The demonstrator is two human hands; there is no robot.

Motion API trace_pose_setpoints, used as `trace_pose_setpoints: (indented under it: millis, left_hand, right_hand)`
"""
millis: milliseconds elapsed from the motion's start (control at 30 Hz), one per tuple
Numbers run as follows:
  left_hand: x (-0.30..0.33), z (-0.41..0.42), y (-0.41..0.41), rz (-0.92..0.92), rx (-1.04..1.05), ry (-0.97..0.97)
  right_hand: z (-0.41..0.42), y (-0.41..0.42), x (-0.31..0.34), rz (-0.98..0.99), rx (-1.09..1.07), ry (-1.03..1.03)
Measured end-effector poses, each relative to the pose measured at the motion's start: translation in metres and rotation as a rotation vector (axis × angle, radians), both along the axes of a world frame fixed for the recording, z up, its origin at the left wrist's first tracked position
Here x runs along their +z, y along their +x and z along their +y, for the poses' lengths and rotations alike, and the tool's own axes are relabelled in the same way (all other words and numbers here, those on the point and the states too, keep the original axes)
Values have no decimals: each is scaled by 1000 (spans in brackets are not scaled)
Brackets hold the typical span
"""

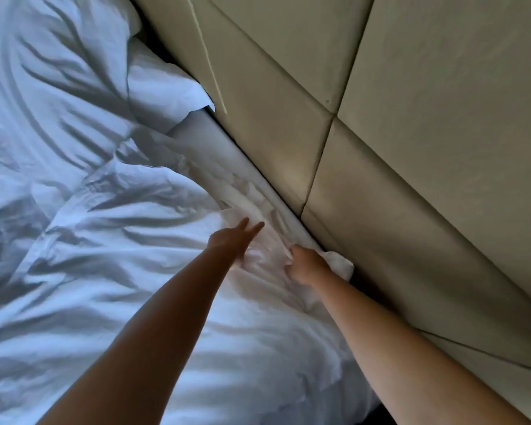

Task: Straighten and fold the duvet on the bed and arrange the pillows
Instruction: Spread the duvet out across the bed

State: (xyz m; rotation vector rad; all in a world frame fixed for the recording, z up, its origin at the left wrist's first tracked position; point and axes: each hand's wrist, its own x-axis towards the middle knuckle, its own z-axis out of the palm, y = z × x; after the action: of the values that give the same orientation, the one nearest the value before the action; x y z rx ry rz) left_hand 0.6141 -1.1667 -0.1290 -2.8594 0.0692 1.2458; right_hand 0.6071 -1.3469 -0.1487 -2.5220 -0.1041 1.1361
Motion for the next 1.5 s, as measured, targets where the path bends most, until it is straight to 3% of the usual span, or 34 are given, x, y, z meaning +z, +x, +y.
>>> trace_pose_setpoints:
  millis: [133, 200, 267, 333, 367, 433, 533, 567, 700, 833, 933, 1067, 1167, 1267, 1333, 1433, 1500]
  left_hand:
    - [-12, 2, 2, 31, -117, 55]
    - [-10, 1, 5, -32, -143, 84]
    - [-4, 4, 8, -165, -153, 92]
    - [4, 10, 12, -319, -127, 90]
    - [9, 13, 14, -372, -99, 78]
    - [19, 17, 19, -452, -46, 57]
    - [31, 16, 23, -487, -16, 60]
    - [35, 14, 22, -493, -9, 60]
    - [50, 6, 19, -532, 28, 77]
    - [68, 2, 15, -572, -41, 126]
    - [85, -3, 23, -607, -78, 138]
    - [112, -4, 37, -711, 65, 170]
    - [108, -16, 27, -636, 120, 76]
    - [90, -31, -1, -407, 77, -38]
    - [80, -44, -19, -304, -139, 52]
    - [70, -71, -36, -243, -462, 97]
    - [65, -86, -41, -166, -604, 112]
  right_hand:
    - [3, 4, 2, -48, 136, -47]
    - [8, 4, 6, -185, 201, -53]
    - [12, 0, 8, -380, 70, 62]
    - [14, -5, 14, -428, -178, 208]
    - [16, -7, 16, -384, -289, 266]
    - [20, -9, 22, -105, -426, 331]
    - [17, -9, 39, 481, -439, 367]
    - [15, -11, 47, 579, -372, 341]
    - [-2, -18, 60, 440, 2, 65]
    - [-18, -30, 69, 633, -54, 109]
    - [-42, -45, 81, 681, -196, 12]
    - [-57, -60, 90, 748, -225, 43]
    - [-49, -69, 93, 719, -299, 148]
    - [-55, -74, 91, 622, -334, 212]
    - [-65, -77, 93, 627, -277, 138]
    - [-77, -79, 99, 578, 54, 42]
    - [-81, -83, 106, 498, 152, -8]
